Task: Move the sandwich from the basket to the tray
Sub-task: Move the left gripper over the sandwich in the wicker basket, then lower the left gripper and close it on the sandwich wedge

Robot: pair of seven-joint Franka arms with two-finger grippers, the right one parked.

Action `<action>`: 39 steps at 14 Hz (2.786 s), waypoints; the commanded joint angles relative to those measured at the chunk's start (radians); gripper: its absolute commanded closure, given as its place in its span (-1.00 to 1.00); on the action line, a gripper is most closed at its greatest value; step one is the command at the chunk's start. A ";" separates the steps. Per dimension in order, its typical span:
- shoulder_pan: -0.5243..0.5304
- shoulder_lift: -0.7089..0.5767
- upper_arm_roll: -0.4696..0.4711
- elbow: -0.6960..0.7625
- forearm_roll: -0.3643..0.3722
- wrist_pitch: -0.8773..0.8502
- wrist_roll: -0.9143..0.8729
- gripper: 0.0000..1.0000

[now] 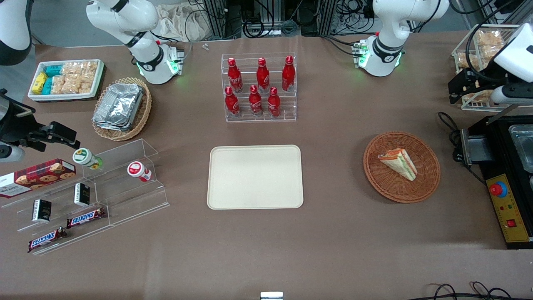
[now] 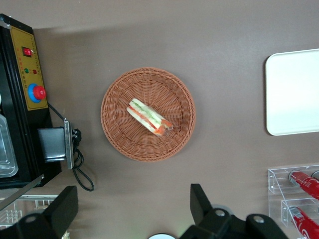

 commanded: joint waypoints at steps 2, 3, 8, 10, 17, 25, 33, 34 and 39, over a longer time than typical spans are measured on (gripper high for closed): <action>-0.013 0.016 -0.006 0.021 0.002 -0.007 -0.001 -1.00; -0.010 0.018 -0.006 0.022 0.002 -0.007 0.002 -1.00; 0.010 0.080 0.006 -0.037 0.008 -0.001 -0.056 -1.00; 0.039 0.154 0.006 -0.038 -0.010 0.007 -0.160 -1.00; 0.108 0.156 0.008 -0.345 -0.102 0.298 -0.491 -1.00; 0.110 0.232 -0.005 -0.686 -0.126 0.815 -0.857 -1.00; 0.094 0.369 -0.006 -0.688 -0.126 0.910 -0.874 -1.00; 0.094 0.373 -0.006 -0.690 -0.126 0.924 -0.874 -1.00; 0.088 0.343 -0.023 -0.665 -0.129 0.912 -0.875 1.00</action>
